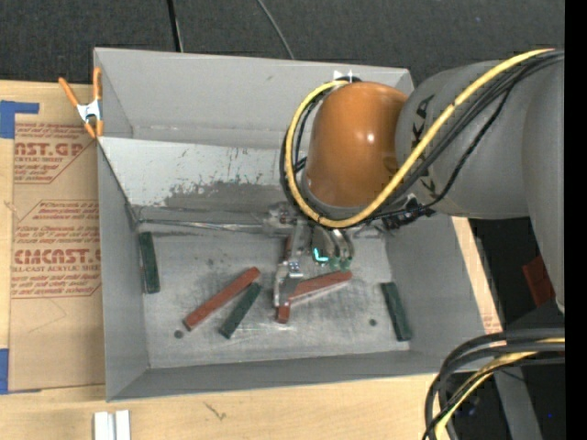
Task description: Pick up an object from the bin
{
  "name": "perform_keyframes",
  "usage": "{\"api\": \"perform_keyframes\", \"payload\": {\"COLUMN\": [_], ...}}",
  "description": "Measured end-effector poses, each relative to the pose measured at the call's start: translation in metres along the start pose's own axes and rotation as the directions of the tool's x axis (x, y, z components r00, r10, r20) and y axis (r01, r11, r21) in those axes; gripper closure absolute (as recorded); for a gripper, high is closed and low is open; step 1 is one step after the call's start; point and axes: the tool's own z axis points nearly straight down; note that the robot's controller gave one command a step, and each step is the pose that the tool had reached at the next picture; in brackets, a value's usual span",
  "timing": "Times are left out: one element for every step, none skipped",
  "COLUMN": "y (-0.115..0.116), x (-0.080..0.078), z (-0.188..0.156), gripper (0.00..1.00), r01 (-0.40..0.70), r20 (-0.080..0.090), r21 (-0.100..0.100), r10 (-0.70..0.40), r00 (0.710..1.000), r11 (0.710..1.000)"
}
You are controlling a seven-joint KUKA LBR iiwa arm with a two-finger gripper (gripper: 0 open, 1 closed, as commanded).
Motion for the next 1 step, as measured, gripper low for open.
{"api": "perform_keyframes", "payload": {"y": [-0.0005], "x": [-0.0018], "z": [-0.0042], "gripper": [0.0], "r01": [-0.002], "r20": [0.008], "r21": [-0.001], "r10": [0.002], "r00": [1.0], "r11": [1.0]}}
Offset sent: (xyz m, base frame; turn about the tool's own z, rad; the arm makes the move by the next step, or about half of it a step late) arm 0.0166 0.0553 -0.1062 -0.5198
